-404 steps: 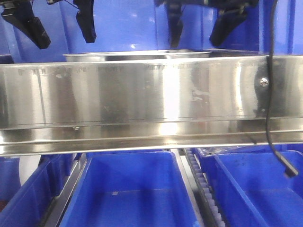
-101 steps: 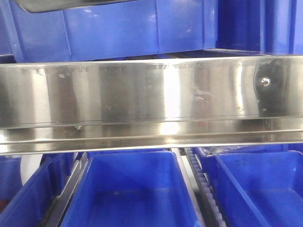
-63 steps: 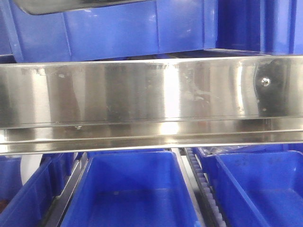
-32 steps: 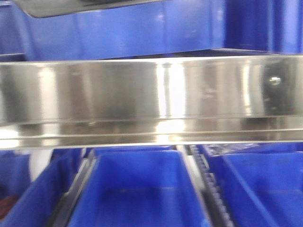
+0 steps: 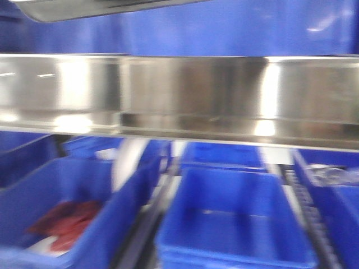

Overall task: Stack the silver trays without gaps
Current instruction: 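Hold the tray in both grippers while the base drives to the other shelf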

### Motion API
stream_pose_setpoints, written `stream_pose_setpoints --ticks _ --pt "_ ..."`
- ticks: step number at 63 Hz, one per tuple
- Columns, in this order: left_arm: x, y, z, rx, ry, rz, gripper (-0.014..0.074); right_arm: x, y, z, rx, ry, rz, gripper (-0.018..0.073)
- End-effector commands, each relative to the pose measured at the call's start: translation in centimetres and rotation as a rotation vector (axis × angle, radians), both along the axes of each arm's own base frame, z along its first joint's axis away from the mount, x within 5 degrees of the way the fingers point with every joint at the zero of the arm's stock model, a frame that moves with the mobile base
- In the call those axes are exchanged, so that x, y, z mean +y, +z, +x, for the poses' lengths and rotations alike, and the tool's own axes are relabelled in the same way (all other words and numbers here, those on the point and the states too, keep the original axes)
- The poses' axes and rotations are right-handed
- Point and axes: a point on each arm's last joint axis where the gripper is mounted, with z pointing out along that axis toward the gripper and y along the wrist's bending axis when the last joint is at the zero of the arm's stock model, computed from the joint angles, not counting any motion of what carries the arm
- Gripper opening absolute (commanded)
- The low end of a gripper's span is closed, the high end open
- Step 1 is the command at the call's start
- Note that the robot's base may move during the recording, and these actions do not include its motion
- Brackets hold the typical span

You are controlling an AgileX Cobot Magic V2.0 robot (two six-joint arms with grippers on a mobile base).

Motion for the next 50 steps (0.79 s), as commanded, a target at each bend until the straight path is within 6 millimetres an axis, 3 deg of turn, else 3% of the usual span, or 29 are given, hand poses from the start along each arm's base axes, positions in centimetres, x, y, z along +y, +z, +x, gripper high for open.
stream_pose_setpoints --ticks 1,50 --pt "0.31 1.41 -1.38 -0.009 -0.041 0.003 -0.0048 -0.09 2.43 -0.79 -0.124 0.038 0.090 0.0056" --pt "0.31 1.41 -1.38 -0.009 -0.041 0.003 -0.0048 -0.09 2.43 -0.79 -0.124 0.038 0.090 0.0056"
